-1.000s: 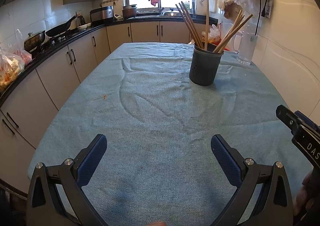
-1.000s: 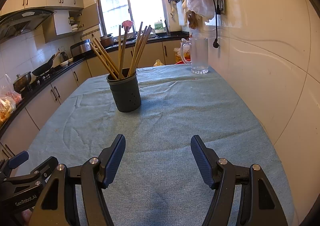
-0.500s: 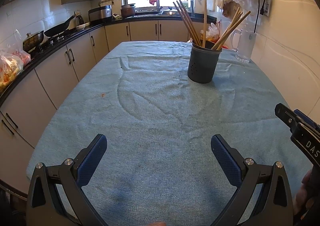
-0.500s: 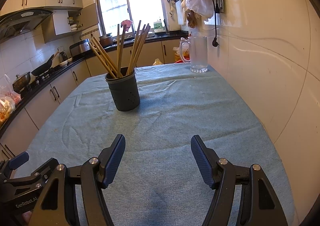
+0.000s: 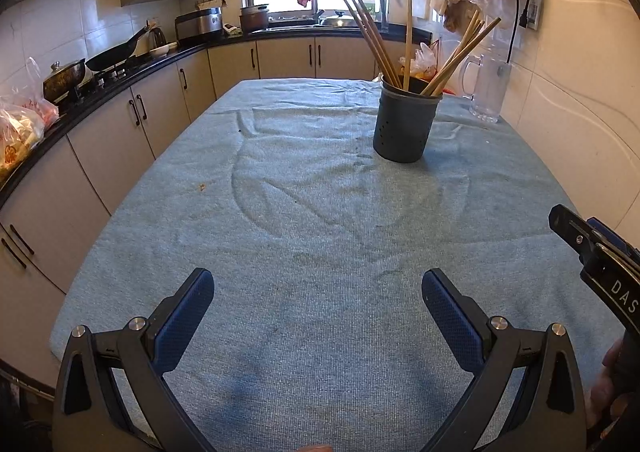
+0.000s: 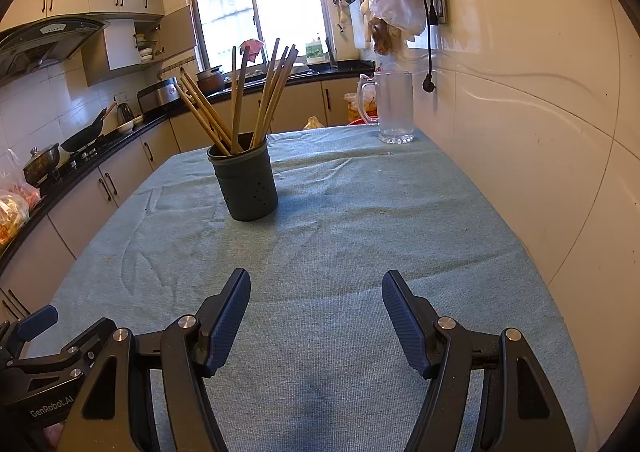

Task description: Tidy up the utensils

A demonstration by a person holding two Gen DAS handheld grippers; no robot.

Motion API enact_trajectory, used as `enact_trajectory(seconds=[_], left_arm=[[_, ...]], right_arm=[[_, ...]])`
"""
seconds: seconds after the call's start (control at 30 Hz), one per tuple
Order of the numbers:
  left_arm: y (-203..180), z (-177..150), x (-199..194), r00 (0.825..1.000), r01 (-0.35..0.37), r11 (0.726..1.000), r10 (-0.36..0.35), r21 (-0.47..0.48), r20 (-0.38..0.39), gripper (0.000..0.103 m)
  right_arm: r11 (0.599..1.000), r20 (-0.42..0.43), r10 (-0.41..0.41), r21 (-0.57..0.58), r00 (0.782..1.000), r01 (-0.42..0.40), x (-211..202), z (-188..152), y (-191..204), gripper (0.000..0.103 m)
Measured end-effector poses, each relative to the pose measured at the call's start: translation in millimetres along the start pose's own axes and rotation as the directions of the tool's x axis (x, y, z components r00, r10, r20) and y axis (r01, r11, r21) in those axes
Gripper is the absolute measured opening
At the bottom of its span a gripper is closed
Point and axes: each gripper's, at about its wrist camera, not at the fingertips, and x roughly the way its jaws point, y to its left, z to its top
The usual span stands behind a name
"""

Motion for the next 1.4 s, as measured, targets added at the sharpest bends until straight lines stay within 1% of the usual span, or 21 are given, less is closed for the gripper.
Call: enact_trajectory(seconds=[0.77, 1.07, 1.4], left_arm=[[-1, 0, 2, 1.0, 0.003, 1.0, -0.003, 0.004, 0.002, 0.103], [0, 4, -10, 0.998, -0.009, 1.0, 0.009, -0.001, 0.066, 0.103], [2, 5, -20, 0.995, -0.007, 1.0, 0.008, -0.009, 0.095, 0.103]], right_arm=[[1.0, 0.018, -0.007, -0.002, 1.0, 0.007, -2, 1, 0, 0.073], [1.0, 0.088, -0.021, 0.003, 0.996, 0.021, -15, 3, 0, 0.074], [1.0, 0.144, -0.028, 0.003, 0.989, 0.028, -28, 5, 2, 0.075]])
